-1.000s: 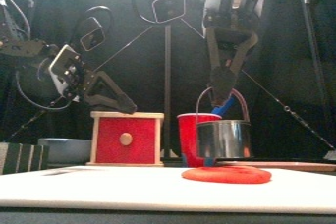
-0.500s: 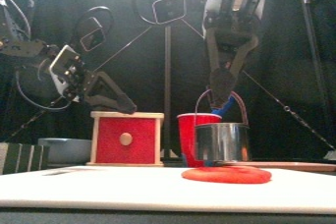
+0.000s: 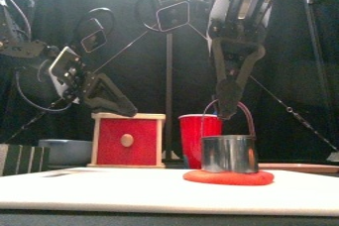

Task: Get the cutter from the drawer then cut the dough then place the extra dough in the bowl
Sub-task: Cut the dough

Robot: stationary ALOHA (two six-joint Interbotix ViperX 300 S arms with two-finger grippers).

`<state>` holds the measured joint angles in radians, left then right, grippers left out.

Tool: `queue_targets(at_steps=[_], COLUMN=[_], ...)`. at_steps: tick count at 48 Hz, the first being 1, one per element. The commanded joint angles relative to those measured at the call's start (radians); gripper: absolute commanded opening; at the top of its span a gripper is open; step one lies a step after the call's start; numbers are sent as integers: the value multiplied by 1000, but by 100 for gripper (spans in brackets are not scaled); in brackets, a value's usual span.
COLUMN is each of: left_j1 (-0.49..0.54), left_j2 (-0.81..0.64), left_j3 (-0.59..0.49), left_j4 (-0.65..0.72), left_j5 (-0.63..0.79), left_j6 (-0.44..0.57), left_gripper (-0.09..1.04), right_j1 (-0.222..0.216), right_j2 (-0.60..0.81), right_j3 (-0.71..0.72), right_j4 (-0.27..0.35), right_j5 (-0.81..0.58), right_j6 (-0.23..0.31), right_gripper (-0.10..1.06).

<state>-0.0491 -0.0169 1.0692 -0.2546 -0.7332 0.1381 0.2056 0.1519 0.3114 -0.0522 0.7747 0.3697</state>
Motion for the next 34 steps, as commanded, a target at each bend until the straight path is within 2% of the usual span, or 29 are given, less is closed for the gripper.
queue_targets(at_steps=[1,7,20,28,34], left_j1=[2,0,-6,-21,-44], left_j2=[-8,-8,-6,25,67], left_j3=[-17,-20,-44,-94,-133], left_j4=[3,2,6,11,9], left_j5=[-5,-5,-5,-5,-5], left_j6=[0,-2,-2,-6,-3], left_gripper=[50,50,50,50,50], right_j1=[-6,-6,2,5,5], right_j2=[-21,-31,-101,-219,-348], right_j3=[-11,-20,-15,87,255], right_j4=[-20,-26,-31,-49,-69], right_j5=[-14,-20,-46,-189,-379], right_j6=[8,8,9,12,15], right_gripper=[78,95,95,95,95])
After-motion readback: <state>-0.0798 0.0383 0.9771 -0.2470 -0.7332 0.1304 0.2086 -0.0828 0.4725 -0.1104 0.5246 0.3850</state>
